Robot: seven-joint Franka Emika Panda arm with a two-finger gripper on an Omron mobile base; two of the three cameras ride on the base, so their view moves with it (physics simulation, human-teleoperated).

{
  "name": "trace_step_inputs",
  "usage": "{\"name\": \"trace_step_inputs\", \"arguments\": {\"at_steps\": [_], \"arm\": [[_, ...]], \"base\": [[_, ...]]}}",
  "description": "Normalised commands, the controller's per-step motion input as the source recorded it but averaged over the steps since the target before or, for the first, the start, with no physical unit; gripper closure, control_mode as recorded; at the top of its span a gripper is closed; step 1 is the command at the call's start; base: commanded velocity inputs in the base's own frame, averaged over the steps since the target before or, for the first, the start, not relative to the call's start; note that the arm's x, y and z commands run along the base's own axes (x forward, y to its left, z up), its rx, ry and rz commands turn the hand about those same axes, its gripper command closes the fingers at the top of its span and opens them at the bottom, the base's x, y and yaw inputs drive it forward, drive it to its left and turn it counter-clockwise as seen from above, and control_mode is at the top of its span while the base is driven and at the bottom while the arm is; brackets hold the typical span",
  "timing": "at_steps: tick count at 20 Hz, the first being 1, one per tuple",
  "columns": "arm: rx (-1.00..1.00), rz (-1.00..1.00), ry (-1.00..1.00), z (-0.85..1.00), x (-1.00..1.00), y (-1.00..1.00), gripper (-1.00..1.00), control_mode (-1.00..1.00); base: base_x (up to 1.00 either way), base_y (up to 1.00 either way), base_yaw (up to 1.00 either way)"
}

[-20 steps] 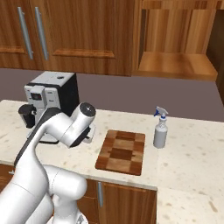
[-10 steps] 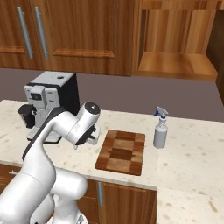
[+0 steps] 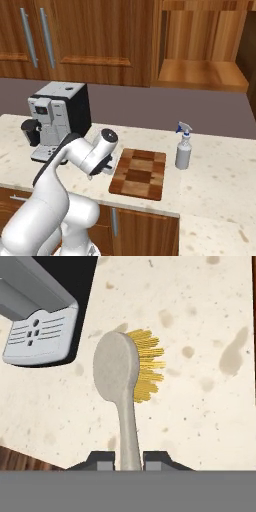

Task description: Grab the spray bottle from the cabinet, then place it next to the cutting board for sanitizing. Then grab the dish brush from the countertop next to the sink and place it next to the cutting board.

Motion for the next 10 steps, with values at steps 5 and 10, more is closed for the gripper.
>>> {"name": "trace_step_inputs", "arguments": {"at_steps": [5, 10], "arm": [[0.0, 0.0, 0.0, -0.51, 0.04, 0.0, 1.0, -1.0], [0.0, 0.0, 0.0, -0.46, 0.06, 0.0, 1.0, -1.0]], "base": [[0.0, 0.0, 0.0], [0.0, 0.0, 0.0]]}}
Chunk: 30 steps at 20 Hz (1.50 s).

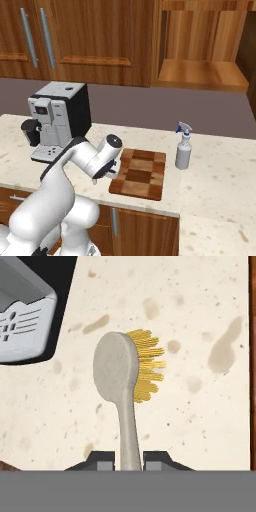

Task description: Grab the spray bottle from the cabinet, then place it next to the cutting board for sanitizing. Then grab the dish brush from the countertop next to the sink and place it next to the cutting board.

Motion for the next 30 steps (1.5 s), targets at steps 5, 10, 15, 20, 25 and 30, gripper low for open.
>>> {"name": "trace_step_inputs", "arguments": {"at_steps": [5, 10, 15, 20, 25, 30], "arm": [[0.0, 0.0, 0.0, -0.43, 0.09, -0.01, 1.0, -1.0], [0.0, -0.01, 0.0, -0.47, 0.19, 0.11, 1.0, -1.0], [0.0, -0.04, 0.0, -0.43, 0.23, 0.23, 1.0, -1.0], [0.0, -0.08, 0.0, -0.35, 0.26, 0.35, 1.0, -1.0], [0.0, -0.08, 0.0, -0.31, 0.27, 0.18, 1.0, -1.0], [0.0, -0.07, -0.01, -0.35, 0.02, 0.09, -1.0, -1.0]], "base": [[0.0, 0.0, 0.0], [0.0, 0.0, 0.0], [0.0, 0.0, 0.0], [0.0, 0.0, 0.0], [0.0, 0.0, 0.0], [0.0, 0.0, 0.0]]}}
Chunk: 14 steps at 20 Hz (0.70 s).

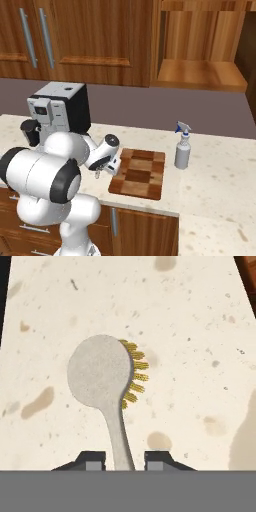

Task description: Grab the spray bottle from the cabinet, then place it next to the cutting board for sanitizing. Then grab the dish brush from the countertop next to the sink and place it next to the cutting board.

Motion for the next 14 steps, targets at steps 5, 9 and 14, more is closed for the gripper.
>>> {"name": "trace_step_inputs", "arguments": {"at_steps": [5, 9, 14], "arm": [[0.0, -0.04, -0.05, -0.08, -0.23, -0.02, -1.0, -1.0], [0.0, -0.01, -0.09, 0.09, -0.29, 0.0, -1.0, -1.0], [0.0, 0.0, -0.11, 0.45, -0.5, 0.0, -1.0, -1.0]], "base": [[0.0, 0.0, 0.0], [0.0, 0.0, 0.0], [0.0, 0.0, 0.0]]}}
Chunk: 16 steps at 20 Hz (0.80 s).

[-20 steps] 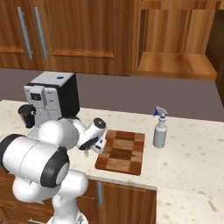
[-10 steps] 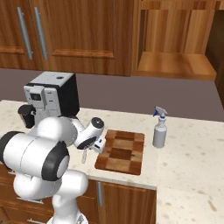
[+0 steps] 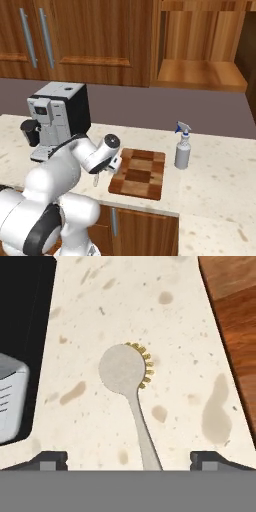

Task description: Grab the spray bottle from the cabinet, then place it next to the cutting board for sanitizing. Then grab the dish brush from the countertop next to the sink and place it next to the cutting board.

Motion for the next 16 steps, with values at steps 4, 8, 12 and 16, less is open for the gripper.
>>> {"name": "trace_step_inputs", "arguments": {"at_steps": [4, 8, 12, 16], "arm": [[0.0, 0.0, -0.11, 0.87, -0.53, 0.0, -1.0, -1.0], [0.0, 0.01, -0.02, 0.9, -0.64, -0.16, -1.0, -1.0], [0.0, 0.0, -0.01, 1.0, -0.76, -0.37, -1.0, -1.0], [0.0, 0.0, -0.09, 1.0, -0.98, -0.28, -1.0, -1.0]], "base": [[0.0, 0.0, 0.0], [0.0, 0.0, 0.0], [0.0, 0.0, 0.0], [0.0, 0.0, 0.0]]}}
